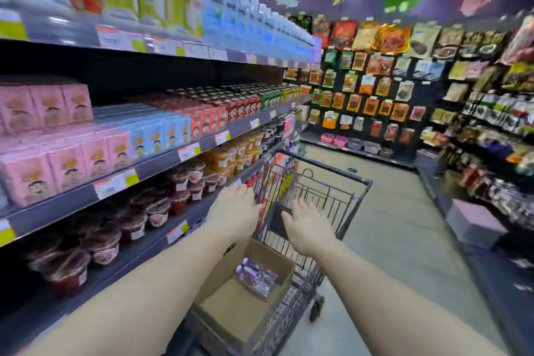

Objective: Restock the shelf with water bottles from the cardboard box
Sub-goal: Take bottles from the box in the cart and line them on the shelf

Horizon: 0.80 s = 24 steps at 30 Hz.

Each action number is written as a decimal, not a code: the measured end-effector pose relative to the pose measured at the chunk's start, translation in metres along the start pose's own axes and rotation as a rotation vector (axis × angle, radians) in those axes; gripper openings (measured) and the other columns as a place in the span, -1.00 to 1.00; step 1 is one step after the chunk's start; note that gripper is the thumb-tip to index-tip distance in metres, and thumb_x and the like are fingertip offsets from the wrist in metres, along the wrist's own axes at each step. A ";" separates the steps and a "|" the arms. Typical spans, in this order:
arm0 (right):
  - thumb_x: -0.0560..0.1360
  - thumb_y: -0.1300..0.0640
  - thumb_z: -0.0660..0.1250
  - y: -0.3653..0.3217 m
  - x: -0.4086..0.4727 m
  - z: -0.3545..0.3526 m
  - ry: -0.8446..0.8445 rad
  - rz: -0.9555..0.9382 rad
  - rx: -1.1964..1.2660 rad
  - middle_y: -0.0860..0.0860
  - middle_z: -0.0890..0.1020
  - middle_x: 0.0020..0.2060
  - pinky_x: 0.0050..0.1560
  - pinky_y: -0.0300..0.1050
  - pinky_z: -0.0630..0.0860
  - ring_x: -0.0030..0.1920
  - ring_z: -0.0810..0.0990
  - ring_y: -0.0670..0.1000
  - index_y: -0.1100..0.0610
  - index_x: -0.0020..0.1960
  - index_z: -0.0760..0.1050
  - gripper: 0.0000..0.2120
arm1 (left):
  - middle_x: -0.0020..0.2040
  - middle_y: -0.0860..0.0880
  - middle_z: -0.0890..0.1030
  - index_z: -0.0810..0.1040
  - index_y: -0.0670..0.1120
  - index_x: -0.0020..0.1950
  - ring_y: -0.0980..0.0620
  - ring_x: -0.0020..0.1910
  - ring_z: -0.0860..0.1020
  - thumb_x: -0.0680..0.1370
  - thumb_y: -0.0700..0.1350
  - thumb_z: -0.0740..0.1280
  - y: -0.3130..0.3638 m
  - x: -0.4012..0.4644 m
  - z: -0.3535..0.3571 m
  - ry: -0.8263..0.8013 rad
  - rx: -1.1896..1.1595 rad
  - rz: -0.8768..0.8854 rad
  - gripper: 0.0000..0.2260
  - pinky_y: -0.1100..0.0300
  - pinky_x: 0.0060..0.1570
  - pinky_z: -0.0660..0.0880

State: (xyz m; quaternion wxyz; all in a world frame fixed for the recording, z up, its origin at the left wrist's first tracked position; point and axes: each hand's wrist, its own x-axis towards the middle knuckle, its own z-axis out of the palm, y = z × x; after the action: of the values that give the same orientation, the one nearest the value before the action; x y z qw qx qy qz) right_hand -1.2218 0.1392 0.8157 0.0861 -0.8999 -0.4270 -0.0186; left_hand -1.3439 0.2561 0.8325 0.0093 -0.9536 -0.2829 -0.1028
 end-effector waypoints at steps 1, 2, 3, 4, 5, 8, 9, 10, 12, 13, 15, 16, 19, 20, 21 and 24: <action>0.64 -0.12 -0.08 0.003 0.018 0.008 -0.009 0.003 0.006 0.10 0.26 0.50 0.49 0.10 0.14 0.51 0.17 0.11 0.18 0.50 0.19 -0.45 | 0.36 -0.15 0.45 0.39 -0.18 0.35 -0.15 0.40 0.35 0.68 0.09 0.03 -0.003 0.015 0.010 -0.024 0.000 0.000 -0.57 -0.03 0.39 0.24; 0.64 -0.11 -0.08 0.005 0.035 0.017 -0.018 0.002 0.009 0.10 0.30 0.48 0.48 0.10 0.16 0.49 0.21 0.11 0.18 0.48 0.22 -0.46 | 0.35 -0.15 0.45 0.40 -0.18 0.34 -0.16 0.38 0.35 0.68 0.08 0.03 -0.006 0.028 0.020 -0.046 0.009 -0.004 -0.58 -0.05 0.38 0.25; 0.64 -0.11 -0.08 0.007 0.053 0.027 -0.027 -0.007 0.008 0.11 0.33 0.45 0.46 0.11 0.19 0.47 0.23 0.12 0.17 0.46 0.24 -0.48 | 0.33 -0.15 0.46 0.40 -0.18 0.31 -0.16 0.37 0.36 0.68 0.08 0.03 -0.009 0.041 0.032 -0.066 0.021 -0.009 -0.60 -0.06 0.37 0.25; 0.64 -0.10 -0.08 0.009 0.069 0.036 -0.038 -0.021 0.010 0.11 0.35 0.43 0.45 0.12 0.20 0.46 0.25 0.13 0.17 0.44 0.25 -0.50 | 0.31 -0.15 0.46 0.40 -0.17 0.29 -0.16 0.35 0.36 0.68 0.07 0.02 -0.013 0.052 0.043 -0.081 0.030 -0.015 -0.61 -0.06 0.35 0.25; 0.64 -0.09 -0.08 0.011 0.087 0.048 -0.061 -0.039 0.015 0.11 0.37 0.41 0.43 0.13 0.21 0.44 0.26 0.13 0.17 0.41 0.27 -0.52 | 0.29 -0.14 0.46 0.40 -0.16 0.27 -0.15 0.34 0.36 0.68 0.07 0.02 -0.018 0.063 0.055 -0.097 0.032 -0.026 -0.63 -0.04 0.33 0.25; 0.65 -0.06 -0.07 0.019 0.144 0.095 -0.167 -0.116 0.024 0.11 0.39 0.35 0.42 0.18 0.20 0.41 0.27 0.14 0.18 0.34 0.30 -0.57 | 0.30 -0.12 0.46 0.39 -0.14 0.29 -0.13 0.33 0.36 0.68 0.06 0.02 -0.033 0.100 0.100 -0.153 0.020 -0.102 -0.64 -0.01 0.29 0.27; 0.66 -0.04 -0.06 0.022 0.162 0.111 -0.205 -0.148 0.020 0.11 0.38 0.35 0.42 0.18 0.19 0.41 0.26 0.14 0.18 0.35 0.30 -0.58 | 0.33 -0.12 0.45 0.38 -0.15 0.32 -0.13 0.35 0.34 0.68 0.06 0.02 -0.037 0.112 0.117 -0.173 0.020 -0.137 -0.63 -0.01 0.31 0.26; 0.66 -0.02 -0.05 0.025 0.181 0.125 -0.244 -0.188 0.008 0.12 0.37 0.36 0.42 0.19 0.18 0.42 0.25 0.15 0.19 0.36 0.30 -0.59 | 0.37 -0.13 0.43 0.36 -0.16 0.37 -0.14 0.38 0.33 0.68 0.06 0.02 -0.042 0.125 0.136 -0.196 0.017 -0.176 -0.61 -0.01 0.34 0.25; 0.66 0.04 -0.01 0.031 0.220 0.156 -0.324 -0.290 -0.025 0.16 0.33 0.38 0.43 0.21 0.17 0.42 0.23 0.19 0.22 0.38 0.31 -0.61 | 0.42 -0.14 0.40 0.33 -0.18 0.43 -0.14 0.42 0.31 0.68 0.06 0.02 -0.049 0.152 0.173 -0.239 0.019 -0.257 -0.57 -0.01 0.38 0.23; 0.66 0.05 -0.01 0.035 0.241 0.173 -0.363 -0.332 -0.032 0.16 0.32 0.39 0.42 0.21 0.18 0.42 0.23 0.20 0.22 0.38 0.31 -0.62 | 0.43 -0.15 0.39 0.32 -0.18 0.44 -0.15 0.42 0.31 0.68 0.07 0.02 -0.053 0.164 0.191 -0.262 0.016 -0.303 -0.55 -0.01 0.39 0.24; 0.66 0.01 -0.04 0.046 0.282 0.206 -0.428 -0.351 -0.006 0.14 0.35 0.37 0.42 0.18 0.19 0.41 0.25 0.17 0.20 0.37 0.31 -0.60 | 0.46 -0.16 0.38 0.30 -0.19 0.46 -0.16 0.45 0.29 0.68 0.08 0.01 -0.057 0.187 0.225 -0.322 -0.017 -0.408 -0.54 -0.01 0.41 0.24; 0.66 -0.02 -0.06 0.052 0.300 0.222 -0.455 -0.345 0.008 0.12 0.37 0.36 0.41 0.17 0.20 0.41 0.26 0.16 0.19 0.35 0.31 -0.59 | 0.49 -0.17 0.34 0.27 -0.19 0.48 -0.15 0.48 0.27 0.68 0.08 0.01 -0.058 0.197 0.242 -0.365 -0.033 -0.452 -0.52 0.00 0.43 0.23; 0.65 -0.02 -0.04 0.071 0.341 0.267 -0.539 -0.382 -0.008 0.12 0.41 0.32 0.40 0.14 0.23 0.39 0.29 0.16 0.17 0.30 0.35 -0.62 | 0.56 -0.17 0.24 0.18 -0.20 0.55 -0.14 0.54 0.19 0.68 0.08 -0.01 -0.060 0.216 0.286 -0.491 -0.061 -0.547 -0.48 0.01 0.49 0.14; 0.65 0.00 -0.03 0.077 0.349 0.280 -0.577 -0.402 -0.030 0.13 0.41 0.31 0.39 0.14 0.24 0.38 0.30 0.17 0.16 0.30 0.36 -0.63 | 0.57 -0.15 0.22 0.16 -0.19 0.56 -0.13 0.55 0.16 0.68 0.08 -0.01 -0.062 0.220 0.300 -0.520 -0.077 -0.581 -0.48 0.01 0.51 0.11; 0.65 0.01 -0.01 0.082 0.357 0.298 -0.620 -0.427 -0.053 0.13 0.41 0.30 0.38 0.16 0.25 0.37 0.30 0.18 0.16 0.30 0.37 -0.64 | 0.58 -0.14 0.20 0.15 -0.19 0.57 -0.12 0.56 0.14 0.68 0.08 -0.01 -0.062 0.222 0.312 -0.545 -0.093 -0.615 -0.47 0.01 0.52 0.09; 0.63 -0.04 0.01 0.094 0.366 0.358 -0.726 -0.389 -0.048 0.12 0.42 0.33 0.36 0.12 0.30 0.39 0.33 0.16 0.16 0.35 0.33 -0.60 | 0.60 -0.15 0.16 0.11 -0.19 0.59 -0.11 0.58 0.11 0.68 0.08 -0.01 -0.066 0.224 0.358 -0.608 -0.120 -0.676 -0.46 0.03 0.52 0.06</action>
State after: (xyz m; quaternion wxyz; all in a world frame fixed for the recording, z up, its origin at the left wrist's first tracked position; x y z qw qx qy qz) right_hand -0.9317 0.4223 0.4891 -0.0962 -0.7522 -0.5915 0.2741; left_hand -1.1277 0.4590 0.5244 -0.1635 -0.7935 -0.5616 0.1682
